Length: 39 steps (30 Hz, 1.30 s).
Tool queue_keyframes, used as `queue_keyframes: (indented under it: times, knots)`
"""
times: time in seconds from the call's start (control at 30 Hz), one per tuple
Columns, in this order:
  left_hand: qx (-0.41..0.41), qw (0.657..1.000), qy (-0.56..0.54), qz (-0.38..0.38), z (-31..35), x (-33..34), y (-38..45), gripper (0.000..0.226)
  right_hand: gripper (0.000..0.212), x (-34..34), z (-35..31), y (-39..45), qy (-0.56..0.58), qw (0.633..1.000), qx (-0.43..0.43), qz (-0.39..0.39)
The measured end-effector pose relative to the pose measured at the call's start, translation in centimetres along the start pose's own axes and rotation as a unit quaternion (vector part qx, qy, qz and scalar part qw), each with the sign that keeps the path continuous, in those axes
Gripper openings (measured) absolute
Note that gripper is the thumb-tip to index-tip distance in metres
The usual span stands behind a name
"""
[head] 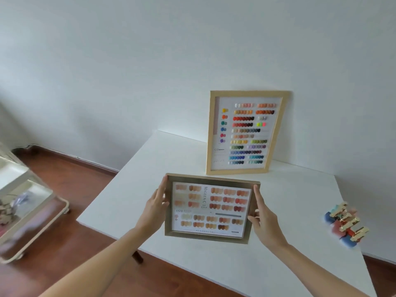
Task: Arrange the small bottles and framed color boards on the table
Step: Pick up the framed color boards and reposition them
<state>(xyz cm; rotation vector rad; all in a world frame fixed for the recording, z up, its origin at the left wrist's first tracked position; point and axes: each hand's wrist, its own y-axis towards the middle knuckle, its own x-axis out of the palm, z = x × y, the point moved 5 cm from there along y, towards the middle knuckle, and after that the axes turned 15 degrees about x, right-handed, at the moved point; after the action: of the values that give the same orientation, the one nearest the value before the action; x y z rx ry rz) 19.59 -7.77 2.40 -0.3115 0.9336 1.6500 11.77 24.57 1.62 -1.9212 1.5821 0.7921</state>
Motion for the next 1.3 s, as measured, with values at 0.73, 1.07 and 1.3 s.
queue_keyframes:
  times: [0.73,1.07,1.3]
  knots:
    - [-0.102,0.993,0.017,0.059,-21.9,-14.5,9.5,0.099,0.106,16.3,-17.9,18.9,-0.005,0.997,-0.067,-0.038]
    - [-0.111,0.993,0.005,0.043,-27.3,-15.1,11.6,0.092,0.106,20.2,-19.1,22.1,-0.002,0.999,-0.045,-0.022]
    - [-0.1,0.993,0.026,0.048,-27.6,-15.0,11.2,0.095,0.102,21.2,-18.8,22.1,0.004,0.999,-0.046,-0.025]
